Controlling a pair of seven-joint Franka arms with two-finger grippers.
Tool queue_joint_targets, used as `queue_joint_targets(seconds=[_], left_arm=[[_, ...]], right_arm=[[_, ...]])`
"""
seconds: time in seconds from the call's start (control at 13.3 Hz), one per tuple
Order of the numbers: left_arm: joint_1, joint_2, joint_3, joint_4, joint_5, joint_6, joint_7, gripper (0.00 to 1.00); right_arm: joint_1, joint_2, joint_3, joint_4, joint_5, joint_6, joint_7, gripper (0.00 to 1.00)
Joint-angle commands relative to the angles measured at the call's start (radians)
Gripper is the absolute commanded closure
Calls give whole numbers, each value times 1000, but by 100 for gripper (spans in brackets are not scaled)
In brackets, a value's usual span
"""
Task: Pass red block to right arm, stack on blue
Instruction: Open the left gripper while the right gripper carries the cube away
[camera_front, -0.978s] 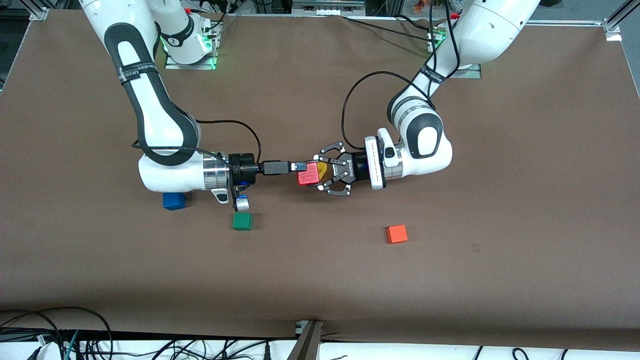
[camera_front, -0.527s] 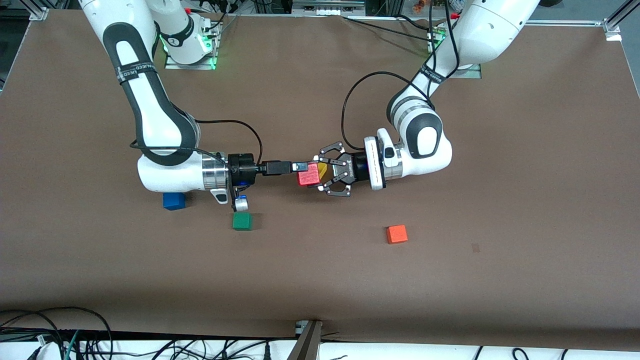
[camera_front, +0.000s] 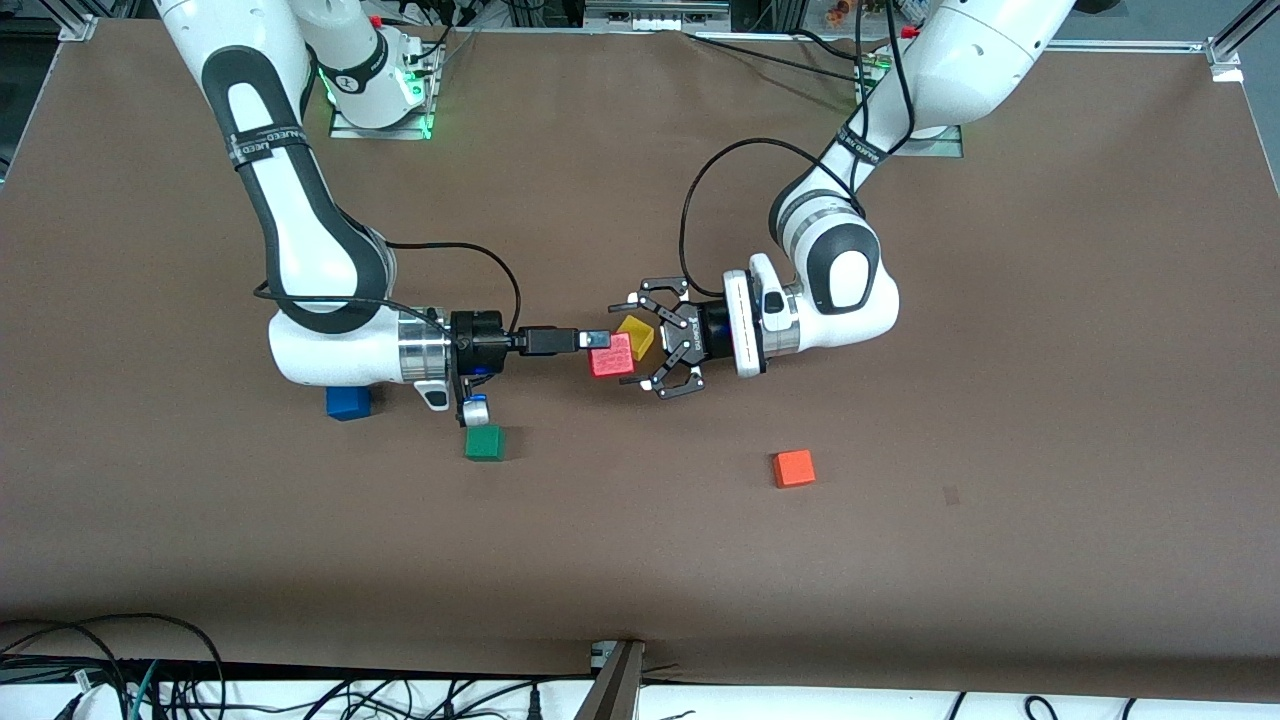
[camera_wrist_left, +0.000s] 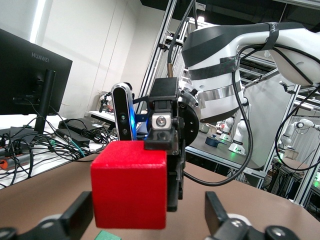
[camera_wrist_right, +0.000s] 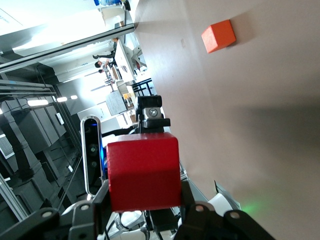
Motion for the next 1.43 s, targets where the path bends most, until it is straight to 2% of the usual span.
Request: queue_joint_targets(seconds=[0.0,0.15,0.38,0.6,0.9,1.2,1.35], left_arm=[[1,-33,6,-8,-11,1,-47,0],[13,-47,11,-6,69,1,-134,0],[74,-80,8,5,277,-5,-329,0],[134,-97,9,14,474,-68,-505,0],[174,-104,15,12,630,-105,-609,0],[209,-104,18,41,834,-206,-763,0],[211,-105,21,69,955,-258,-878,0]], right_arm=[[-17,-19,-1,-3,-28,0,-13,100],[-38,-20,-19,10,-97,-9,-11,100],[-38,-29,-88,26,-233,-49,-14,100],[-40,-28,-162,62,-454,-107,-18,100],[-51,-23,-226,66,-727,-118,-86,100],[-57,-14,-245,63,-1049,-51,-96,100],[-58,-17,-254,59,-1178,-51,-88,100]])
